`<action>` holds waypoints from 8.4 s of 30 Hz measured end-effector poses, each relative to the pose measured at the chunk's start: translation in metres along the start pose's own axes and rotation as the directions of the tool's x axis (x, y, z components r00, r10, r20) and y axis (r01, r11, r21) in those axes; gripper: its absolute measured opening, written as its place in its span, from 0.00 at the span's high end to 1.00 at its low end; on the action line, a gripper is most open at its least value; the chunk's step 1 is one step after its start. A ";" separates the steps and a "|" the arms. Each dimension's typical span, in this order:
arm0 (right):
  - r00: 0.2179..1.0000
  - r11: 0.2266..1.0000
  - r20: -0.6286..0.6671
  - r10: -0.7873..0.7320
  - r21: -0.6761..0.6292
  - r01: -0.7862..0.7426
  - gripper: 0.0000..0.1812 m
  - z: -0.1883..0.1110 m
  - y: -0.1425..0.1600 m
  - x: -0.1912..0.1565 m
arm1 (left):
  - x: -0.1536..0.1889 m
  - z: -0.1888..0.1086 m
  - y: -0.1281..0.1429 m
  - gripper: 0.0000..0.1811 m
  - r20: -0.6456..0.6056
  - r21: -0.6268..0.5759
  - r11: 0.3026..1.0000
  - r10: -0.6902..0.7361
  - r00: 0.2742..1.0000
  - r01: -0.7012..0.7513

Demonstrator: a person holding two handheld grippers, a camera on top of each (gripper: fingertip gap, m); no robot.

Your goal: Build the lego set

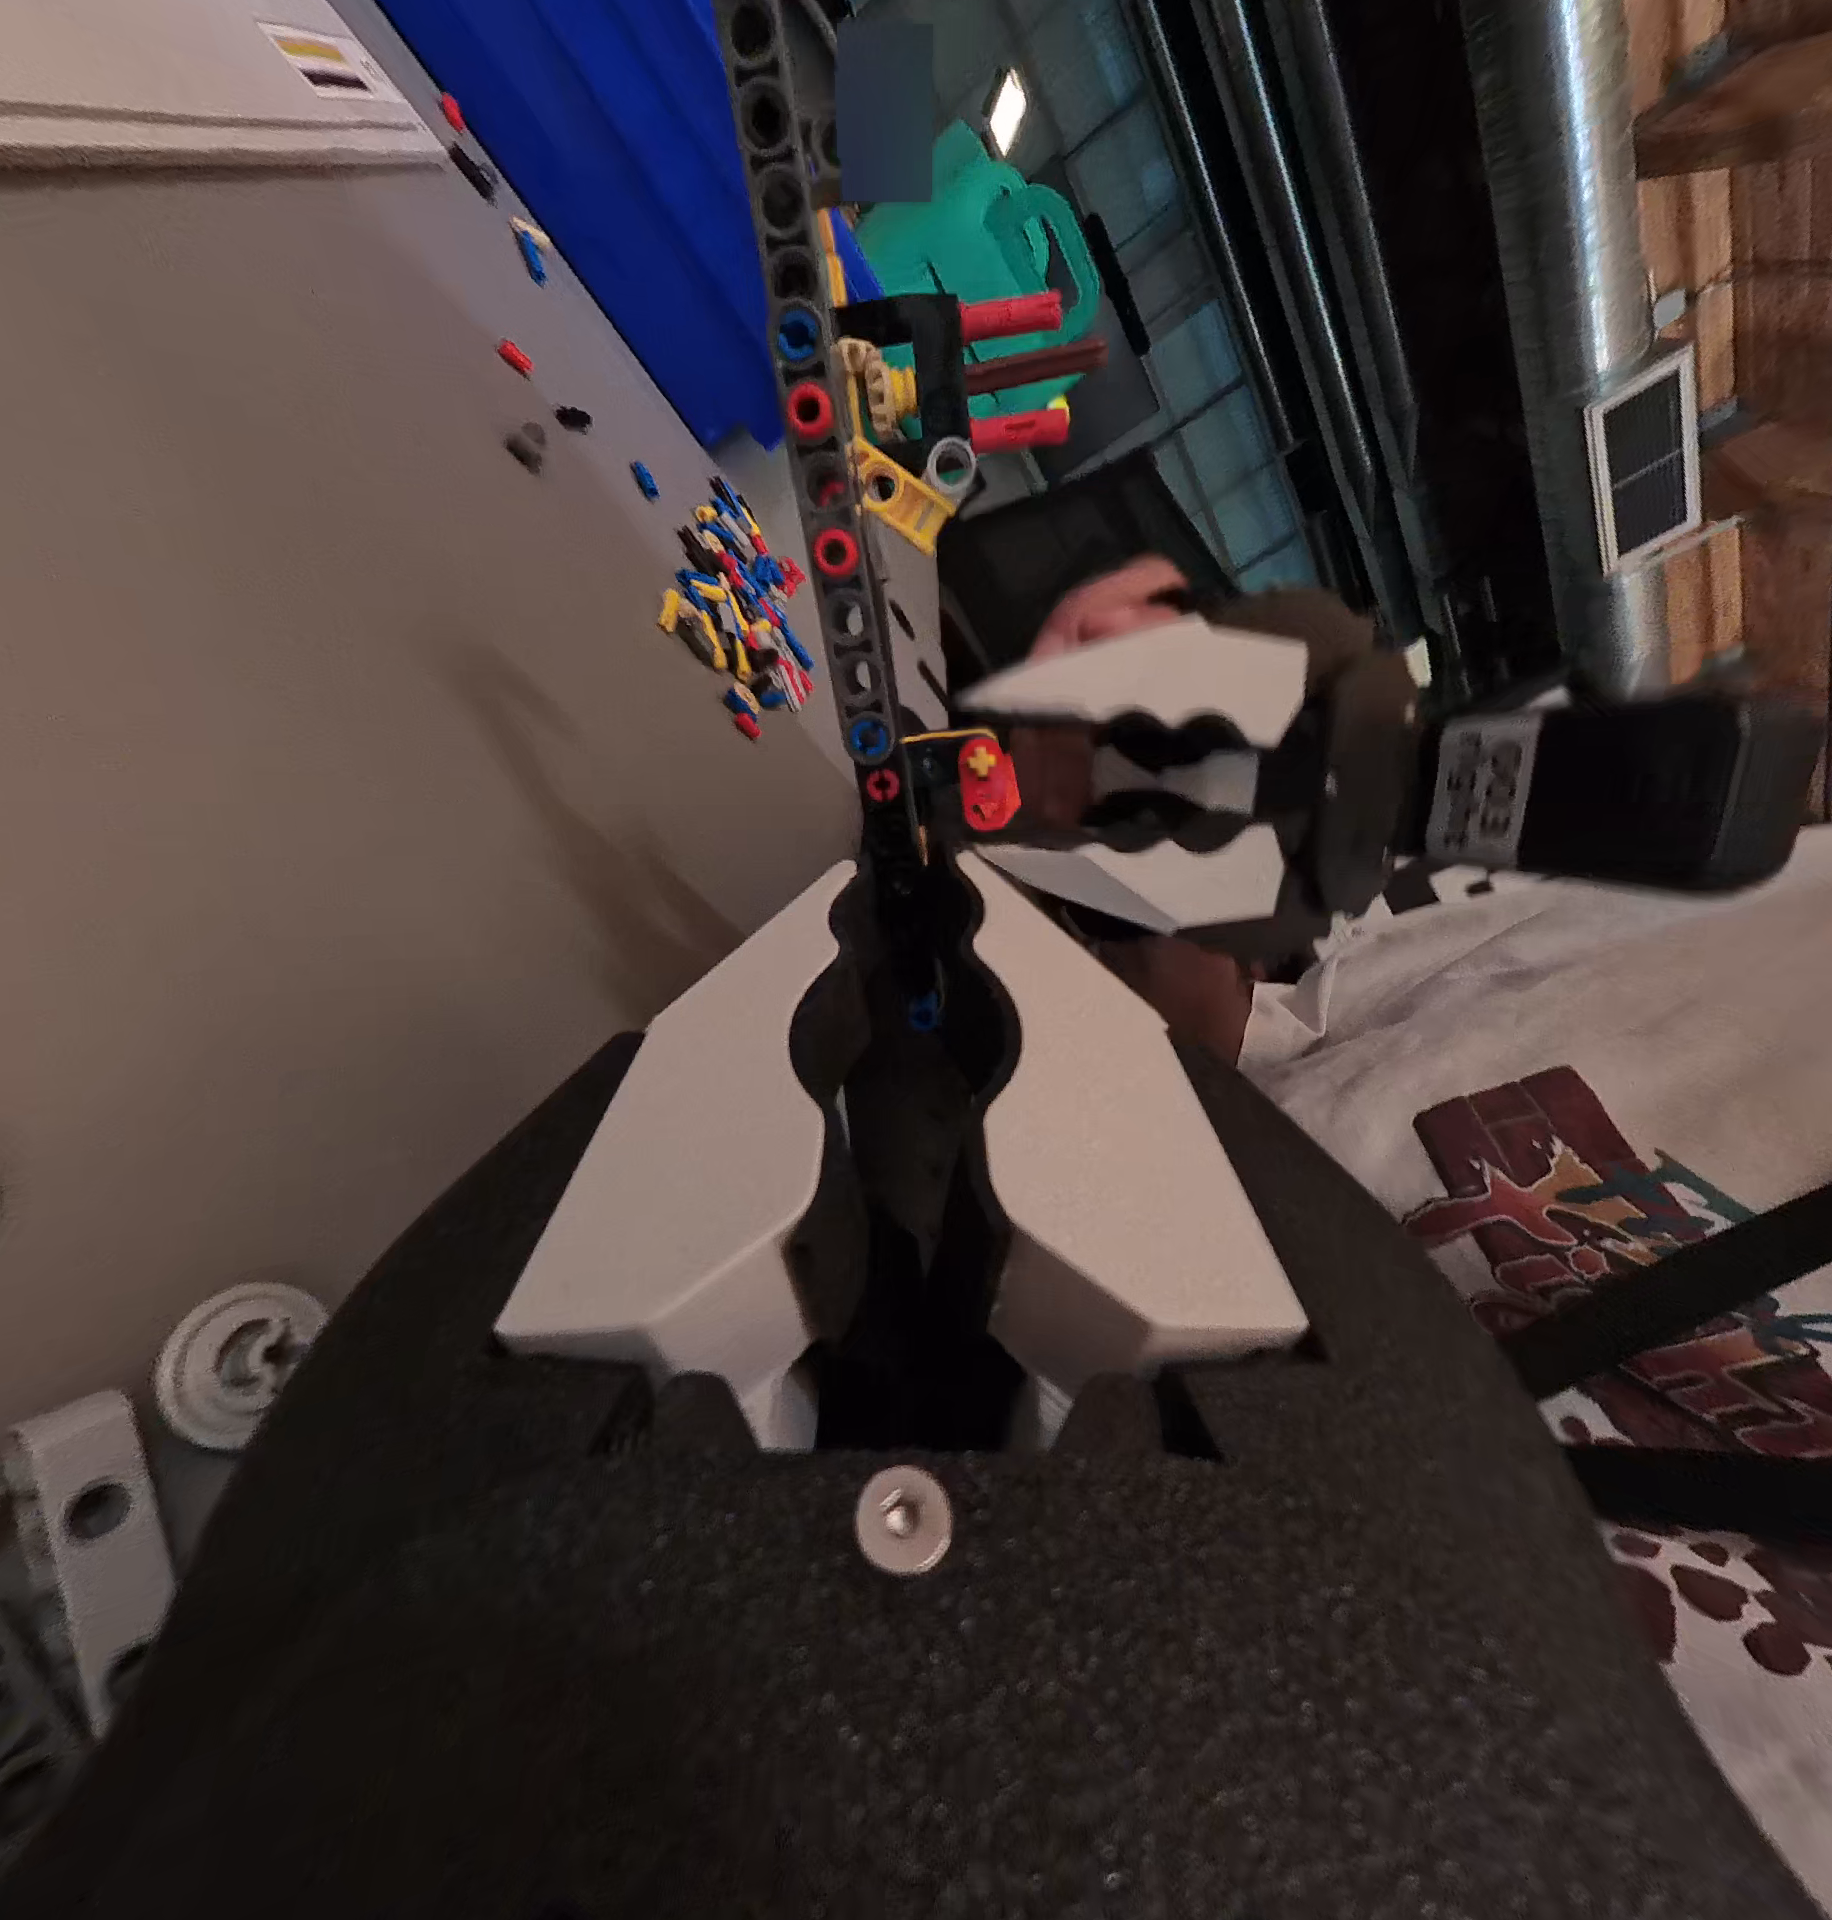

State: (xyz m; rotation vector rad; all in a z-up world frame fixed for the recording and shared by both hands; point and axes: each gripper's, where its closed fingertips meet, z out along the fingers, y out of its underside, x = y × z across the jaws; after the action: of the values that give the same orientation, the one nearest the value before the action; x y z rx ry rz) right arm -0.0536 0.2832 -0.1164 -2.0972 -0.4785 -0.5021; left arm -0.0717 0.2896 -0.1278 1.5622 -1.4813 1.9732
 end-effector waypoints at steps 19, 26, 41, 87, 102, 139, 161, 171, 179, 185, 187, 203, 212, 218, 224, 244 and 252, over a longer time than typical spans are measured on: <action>0.996 0.997 0.061 0.067 0.035 -0.069 0.90 0.008 -0.010 -0.006 | 0.016 -0.002 -0.011 0.97 -0.122 0.087 0.994 -0.057 0.991 0.068; 0.985 0.991 0.115 0.131 0.023 -0.134 0.92 0.007 -0.008 -0.007 | 0.015 0.000 -0.008 0.96 -0.100 0.079 0.996 -0.044 0.994 0.052; 0.984 0.996 0.154 0.090 -0.012 -0.089 0.96 0.006 0.003 -0.014 | 0.012 0.004 -0.001 0.96 -0.055 0.032 0.999 0.000 0.998 0.002; 0.991 0.943 0.004 0.131 0.309 -0.125 0.87 0.013 0.034 0.048 | -0.029 0.008 -0.005 0.77 0.190 -0.285 0.936 0.266 0.945 -0.207; 0.983 0.970 -0.101 0.156 0.202 -0.133 0.87 0.022 0.049 0.057 | -0.037 0.043 -0.020 0.83 0.257 -0.507 0.787 0.527 0.810 -0.350; 0.866 0.879 -0.221 0.448 -0.067 -0.472 0.84 0.034 0.095 0.052 | -0.089 0.062 -0.011 0.99 0.364 -0.771 0.419 0.908 0.209 -0.480; 0.789 0.779 -0.132 0.599 -0.132 -0.613 0.87 0.044 0.106 0.041 | -0.098 0.070 -0.008 0.99 0.391 -0.770 0.426 0.903 0.176 -0.474; 0.810 0.799 -0.132 0.571 -0.137 -0.585 0.87 0.045 0.108 0.041 | -0.091 0.067 -0.007 0.98 0.387 -0.709 0.469 0.883 0.266 -0.526; 0.816 0.805 -0.119 0.566 -0.134 -0.578 0.87 0.045 0.105 0.039 | -0.095 0.063 -0.005 0.99 0.362 -0.776 0.409 0.912 0.191 -0.480; 0.809 0.797 -0.106 0.578 -0.141 -0.587 0.87 0.045 0.106 0.037 | -0.096 0.063 -0.003 0.99 0.364 -0.779 0.417 0.909 0.205 -0.468; 0.808 0.794 -0.104 0.580 -0.150 -0.590 0.87 0.046 0.107 0.036 | -0.097 0.064 -0.003 0.99 0.362 -0.778 0.415 0.910 0.204 -0.471; 0.792 0.775 -0.105 0.601 -0.167 -0.610 0.87 0.047 0.107 0.033 | -0.099 0.066 -0.002 0.99 0.384 -0.762 0.446 0.895 0.227 -0.470; 0.755 0.740 -0.077 0.651 -0.156 -0.654 0.87 0.048 0.106 0.033 | -0.098 0.066 -0.003 0.99 0.376 -0.753 0.447 0.895 0.241 -0.483; 0.835 0.822 -0.106 0.539 -0.150 -0.549 0.87 0.049 0.102 0.033 | -0.075 0.059 0.001 0.86 0.307 -0.683 0.467 0.881 0.359 -0.562; 0.825 0.813 -0.074 0.561 -0.143 -0.565 0.87 0.050 0.101 0.031 | -0.070 0.004 -0.001 0.66 0.395 -0.568 0.645 0.759 0.518 -0.512; 0.831 0.825 -0.024 0.556 -0.102 -0.556 0.82 0.054 0.098 0.033 | -0.095 -0.002 0.012 0.86 0.348 -0.614 0.623 0.765 0.542 -0.484; 0.884 0.867 -0.099 0.457 -0.173 -0.467 0.86 0.054 0.099 0.027 | -0.095 -0.003 0.011 0.87 0.369 -0.609 0.633 0.760 0.535 -0.478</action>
State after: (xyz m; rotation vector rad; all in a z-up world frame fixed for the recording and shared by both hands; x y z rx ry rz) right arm 0.0294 0.2811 -0.1980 -2.2772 0.1206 -0.3291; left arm -0.0419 0.3233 -0.2125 1.6264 -2.8974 1.1826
